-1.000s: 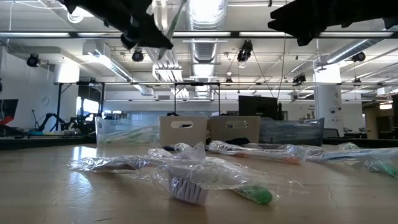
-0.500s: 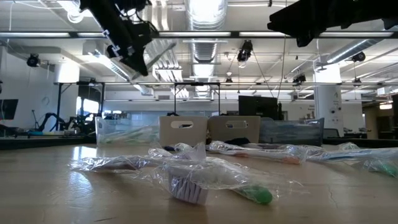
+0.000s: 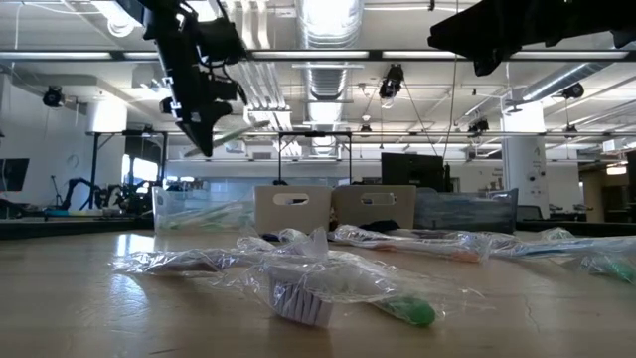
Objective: Pick & Place Toothbrushes
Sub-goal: Put the green toothbrush into the transparent bin, then adjust the transparent bin
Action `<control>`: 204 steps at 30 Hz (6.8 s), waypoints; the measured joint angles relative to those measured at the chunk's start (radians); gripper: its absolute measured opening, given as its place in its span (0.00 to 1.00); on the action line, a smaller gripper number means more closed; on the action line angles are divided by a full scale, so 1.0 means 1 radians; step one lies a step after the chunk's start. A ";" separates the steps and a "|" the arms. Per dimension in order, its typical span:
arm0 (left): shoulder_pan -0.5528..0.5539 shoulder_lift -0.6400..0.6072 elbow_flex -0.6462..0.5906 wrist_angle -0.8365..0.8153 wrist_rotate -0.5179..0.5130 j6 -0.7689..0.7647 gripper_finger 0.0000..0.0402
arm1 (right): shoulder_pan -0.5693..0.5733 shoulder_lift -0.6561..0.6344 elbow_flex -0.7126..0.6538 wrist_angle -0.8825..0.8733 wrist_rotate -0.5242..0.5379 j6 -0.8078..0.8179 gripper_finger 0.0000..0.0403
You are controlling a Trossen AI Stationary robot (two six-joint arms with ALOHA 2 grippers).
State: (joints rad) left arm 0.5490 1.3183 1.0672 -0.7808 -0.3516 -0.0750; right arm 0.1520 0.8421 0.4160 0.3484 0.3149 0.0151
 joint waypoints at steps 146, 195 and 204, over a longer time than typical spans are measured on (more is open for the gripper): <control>-0.187 0.057 0.012 -0.527 0.020 -0.336 0.45 | 0.000 0.000 -0.010 -0.030 0.000 -0.031 0.16; 0.024 0.034 -0.270 0.060 -0.117 -0.049 0.00 | 0.000 0.000 -0.010 -0.026 0.000 -0.053 0.02; 0.050 0.034 -0.288 0.169 -0.108 0.048 0.00 | 0.000 0.000 -0.010 -0.026 0.000 -0.061 0.02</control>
State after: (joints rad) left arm 0.5987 1.3518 0.7795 -0.6117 -0.4595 -0.0267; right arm 0.1520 0.8421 0.4057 0.3225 0.3149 -0.0461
